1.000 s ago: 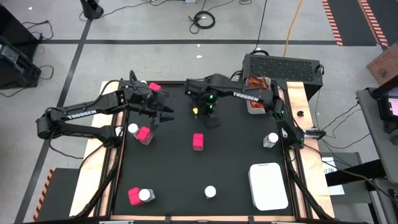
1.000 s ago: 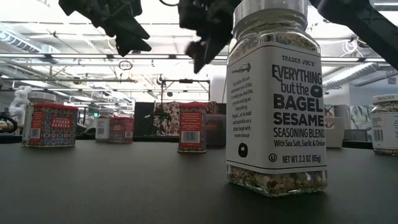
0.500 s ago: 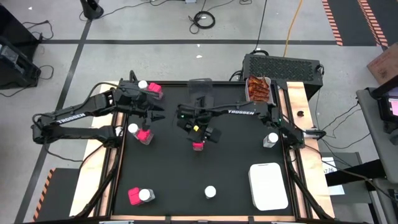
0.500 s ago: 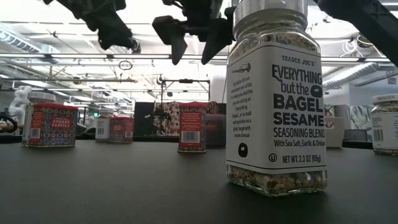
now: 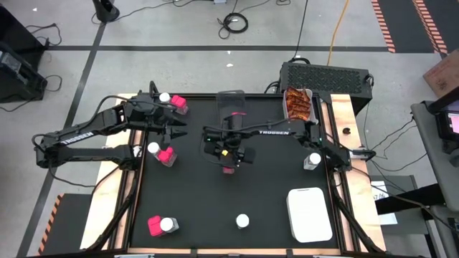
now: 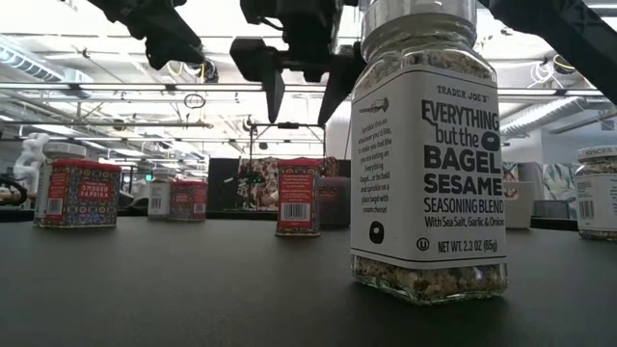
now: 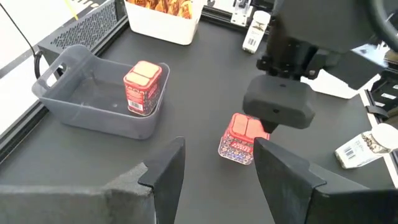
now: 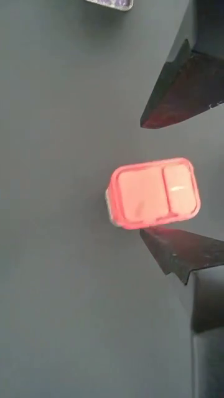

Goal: Sort spices by type
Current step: Put the red seasoning can into the black transparent bin

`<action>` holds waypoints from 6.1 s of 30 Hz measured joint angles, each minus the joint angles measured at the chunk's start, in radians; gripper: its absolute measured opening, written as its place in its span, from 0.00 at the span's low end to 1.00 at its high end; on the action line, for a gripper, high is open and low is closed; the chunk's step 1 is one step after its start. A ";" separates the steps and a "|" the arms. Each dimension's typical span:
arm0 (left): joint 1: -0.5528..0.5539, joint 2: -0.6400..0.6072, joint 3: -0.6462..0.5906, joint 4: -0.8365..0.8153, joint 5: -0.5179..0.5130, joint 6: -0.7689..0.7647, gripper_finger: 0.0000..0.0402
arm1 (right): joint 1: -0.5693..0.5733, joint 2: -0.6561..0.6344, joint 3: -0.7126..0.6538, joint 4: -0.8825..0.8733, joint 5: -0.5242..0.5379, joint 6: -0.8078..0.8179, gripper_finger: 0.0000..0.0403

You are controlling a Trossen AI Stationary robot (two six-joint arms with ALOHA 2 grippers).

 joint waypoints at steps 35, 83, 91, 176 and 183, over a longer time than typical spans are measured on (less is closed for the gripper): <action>0.000 0.001 0.000 0.001 -0.005 -0.032 0.48 | -0.006 -0.002 -0.258 0.199 0.088 -0.128 0.66; 0.003 0.001 0.000 0.004 -0.064 0.022 0.48 | -0.479 -0.087 0.046 0.178 0.153 0.910 0.51; 0.003 0.000 0.000 0.002 -0.070 0.019 0.48 | -0.520 -0.008 0.045 0.165 0.148 1.039 0.52; 0.002 0.001 0.000 0.002 -0.082 -0.023 0.48 | -0.461 0.055 -0.063 0.028 0.354 0.934 0.62; 0.002 0.001 0.000 0.002 -0.083 -0.023 0.48 | -0.461 0.055 -0.062 0.027 0.355 0.938 0.65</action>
